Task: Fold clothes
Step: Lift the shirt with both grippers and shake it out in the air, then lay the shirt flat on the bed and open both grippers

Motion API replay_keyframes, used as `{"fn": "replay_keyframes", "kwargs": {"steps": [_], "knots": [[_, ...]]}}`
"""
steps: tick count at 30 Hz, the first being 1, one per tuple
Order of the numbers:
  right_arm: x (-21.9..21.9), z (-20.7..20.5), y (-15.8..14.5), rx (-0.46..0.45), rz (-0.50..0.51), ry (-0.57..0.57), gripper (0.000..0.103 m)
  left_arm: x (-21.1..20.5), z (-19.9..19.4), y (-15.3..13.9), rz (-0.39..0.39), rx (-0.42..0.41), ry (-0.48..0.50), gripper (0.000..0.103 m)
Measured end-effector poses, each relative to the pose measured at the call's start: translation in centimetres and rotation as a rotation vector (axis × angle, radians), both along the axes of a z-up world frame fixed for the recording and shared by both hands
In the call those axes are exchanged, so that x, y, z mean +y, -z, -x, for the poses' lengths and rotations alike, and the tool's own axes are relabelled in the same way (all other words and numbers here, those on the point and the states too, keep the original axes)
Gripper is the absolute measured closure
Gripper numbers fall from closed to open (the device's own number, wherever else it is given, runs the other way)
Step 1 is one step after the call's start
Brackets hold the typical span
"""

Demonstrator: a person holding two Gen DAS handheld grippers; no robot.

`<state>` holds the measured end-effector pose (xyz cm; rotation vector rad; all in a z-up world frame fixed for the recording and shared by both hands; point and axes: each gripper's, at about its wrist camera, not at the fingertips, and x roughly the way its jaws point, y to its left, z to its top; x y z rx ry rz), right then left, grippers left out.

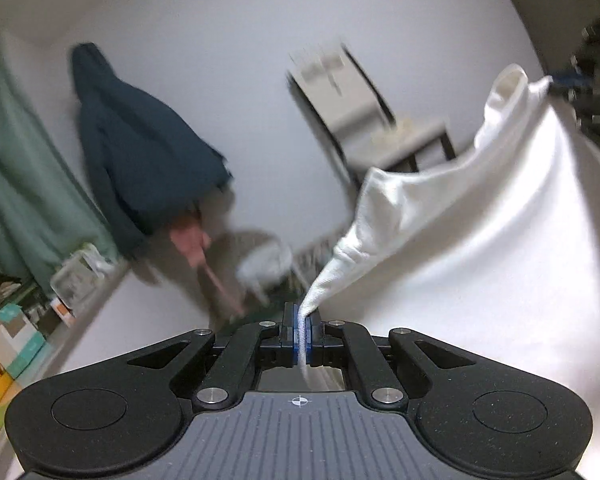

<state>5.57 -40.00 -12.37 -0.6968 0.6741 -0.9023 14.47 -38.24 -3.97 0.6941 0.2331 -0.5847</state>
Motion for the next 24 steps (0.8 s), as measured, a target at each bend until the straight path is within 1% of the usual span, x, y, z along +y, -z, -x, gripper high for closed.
{"fn": "replay_keyframes", "kwargs": {"steps": [2, 3, 5, 7, 8, 9, 10, 11, 12, 13, 14, 15, 16, 17, 18, 19, 20, 22, 23, 24], "knots": [[-1.3, -1.6, 2.6, 0.045, -0.085, -0.002, 0.099, -2.0, -2.1, 2.8, -0.026, 0.084, -0.032, 0.1], [-1.2, -2.1, 3.2, 0.055, -0.131, 0.0, 0.099, -2.7, -3.0, 4.1, -0.036, 0.119, -0.045, 0.1], [-0.9, -3.2, 4.2, 0.071, -0.222, 0.004, 0.099, -3.0, -3.1, 6.7, -0.068, 0.165, -0.057, 0.1], [-0.6, -5.4, 4.1, 0.075, -0.301, 0.014, 0.099, -2.9, -3.9, 9.1, -0.079, 0.239, -0.055, 0.1], [1.0, -7.3, 2.7, 0.076, -0.335, 0.017, 0.099, -2.6, -4.1, 10.0, -0.085, 0.272, -0.055, 0.1], [0.9, -7.2, 2.9, 0.07, -0.357, 0.017, 0.097, -2.6, -4.4, 10.7, -0.079, 0.262, -0.048, 0.1], [0.9, -7.1, 3.0, 0.064, -0.379, 0.018, 0.094, -2.5, -4.0, 11.0, -0.076, 0.241, -0.033, 0.1], [0.8, -6.7, 3.0, 0.058, -0.396, 0.017, 0.089, -2.3, -3.8, 11.0, -0.084, 0.229, -0.02, 0.1], [0.8, -5.5, 2.5, 0.052, -0.403, 0.015, 0.078, -2.0, -4.0, 10.8, -0.082, 0.235, -0.01, 0.099], [0.5, -4.3, 1.5, 0.043, -0.415, 0.011, 0.07, -1.8, -4.2, 10.6, -0.08, 0.241, 0.0, 0.097], [-0.4, -3.0, -0.8, 0.019, -0.446, -0.004, 0.049, -1.5, -4.4, 10.4, -0.078, 0.247, 0.01, 0.087], [-2.2, -3.0, -2.0, -0.017, -0.486, -0.028, 0.031, -1.0, -5.3, 9.6, -0.063, 0.27, 0.015, 0.071], [-4.0, -2.9, -3.2, -0.053, -0.523, -0.046, 0.029, 0.1, -6.0, 8.8, -0.032, 0.306, 0.016, 0.06], [-5.7, -2.1, -3.9, -0.093, -0.551, -0.047, 0.029, 1.3, -6.8, 8.0, 0.0, 0.342, 0.017, 0.031], [-7.2, -1.1, -4.8, -0.134, -0.584, -0.043, 0.029, 2.7, -6.9, 7.4, 0.046, 0.361, 0.012, 0.01], [-8.2, 0.6, -6.1, -0.18, -0.636, -0.03, 0.029, 4.2, -7.0, 6.7, 0.093, 0.38, 0.006, 0.006], [-8.9, 2.6, -7.3, -0.223, -0.691, -0.018, 0.03, 6.0, -6.8, 6.4, 0.14, 0.373, 0.002, 0.006], [-9.0, 8.7, -8.8, -0.287, -0.822, -0.005, 0.03, 9.3, -5.5, 5.4, 0.192, 0.372, 0.006, 0.006], [-8.7, 11.6, -9.0, -0.29, -0.869, 0.003, 0.03, 11.0, -4.8, 4.9, 0.218, 0.372, 0.008, 0.006], [-8.3, 14.1, -9.0, -0.273, -0.887, 0.02, 0.032, 12.5, -4.0, 4.5, 0.239, 0.374, 0.029, 0.006]]}}
